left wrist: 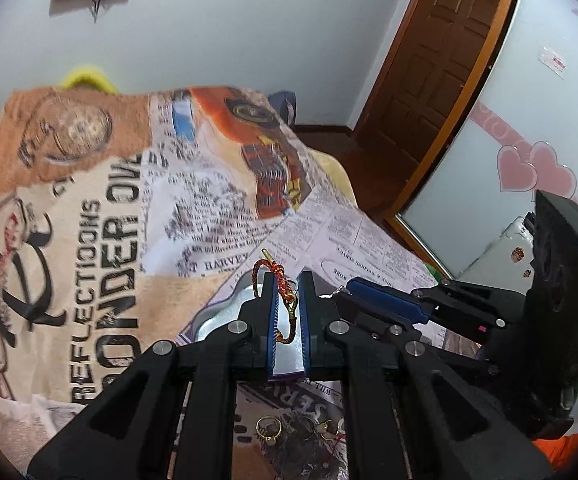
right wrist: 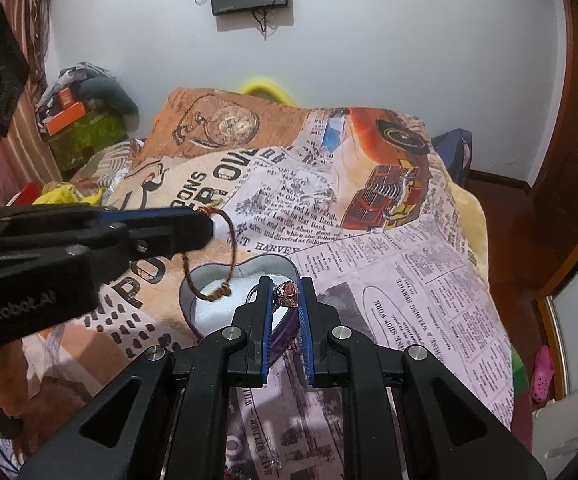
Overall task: Organize jewelry
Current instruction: 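Carry bracelet and ring into the heart tin and open both tools, then lift both tools out of the tin back toward the jewelry pile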
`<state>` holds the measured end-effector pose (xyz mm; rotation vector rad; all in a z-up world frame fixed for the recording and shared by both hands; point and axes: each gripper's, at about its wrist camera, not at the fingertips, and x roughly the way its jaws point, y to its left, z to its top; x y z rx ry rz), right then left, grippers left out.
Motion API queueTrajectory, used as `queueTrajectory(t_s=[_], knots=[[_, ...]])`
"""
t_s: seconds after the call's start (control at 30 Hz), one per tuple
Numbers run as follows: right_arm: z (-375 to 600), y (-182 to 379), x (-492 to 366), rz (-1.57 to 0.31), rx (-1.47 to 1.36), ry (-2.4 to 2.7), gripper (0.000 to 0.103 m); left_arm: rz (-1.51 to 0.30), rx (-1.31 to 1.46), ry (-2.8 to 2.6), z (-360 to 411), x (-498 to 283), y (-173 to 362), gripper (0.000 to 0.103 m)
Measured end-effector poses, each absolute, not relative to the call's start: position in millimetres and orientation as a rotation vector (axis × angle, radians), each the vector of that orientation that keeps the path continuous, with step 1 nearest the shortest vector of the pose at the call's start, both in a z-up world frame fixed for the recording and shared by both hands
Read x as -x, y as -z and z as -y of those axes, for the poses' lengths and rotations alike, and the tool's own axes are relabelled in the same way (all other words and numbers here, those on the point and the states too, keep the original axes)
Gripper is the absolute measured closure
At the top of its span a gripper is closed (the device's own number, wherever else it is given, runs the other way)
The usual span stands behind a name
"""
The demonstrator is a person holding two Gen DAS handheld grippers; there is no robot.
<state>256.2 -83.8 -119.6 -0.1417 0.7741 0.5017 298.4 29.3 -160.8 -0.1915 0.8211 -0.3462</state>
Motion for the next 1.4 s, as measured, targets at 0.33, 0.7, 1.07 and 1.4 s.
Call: queueTrajectory(t_s=[0.33,0.7,1.07,1.4], knots=[[76,137,-268,-0.834,0.148,-0.538,0.092,-0.923,0.216,0.304,-44,-311,195,0.094],[65,148,-271,-0.873,0.179,-0.569,0.092,-0.944,0.168,0.292,-47,-297,199,0.094],[62,144,-268,-0.868,0.187,-0.576,0.092,-0.943,0.105,0.268,-44,-284,194,0.094],[70,122,-250,-0.823,0.205,-0.540,0.073,-0.895,0.058,0.220,-44,-263,171,0.094]])
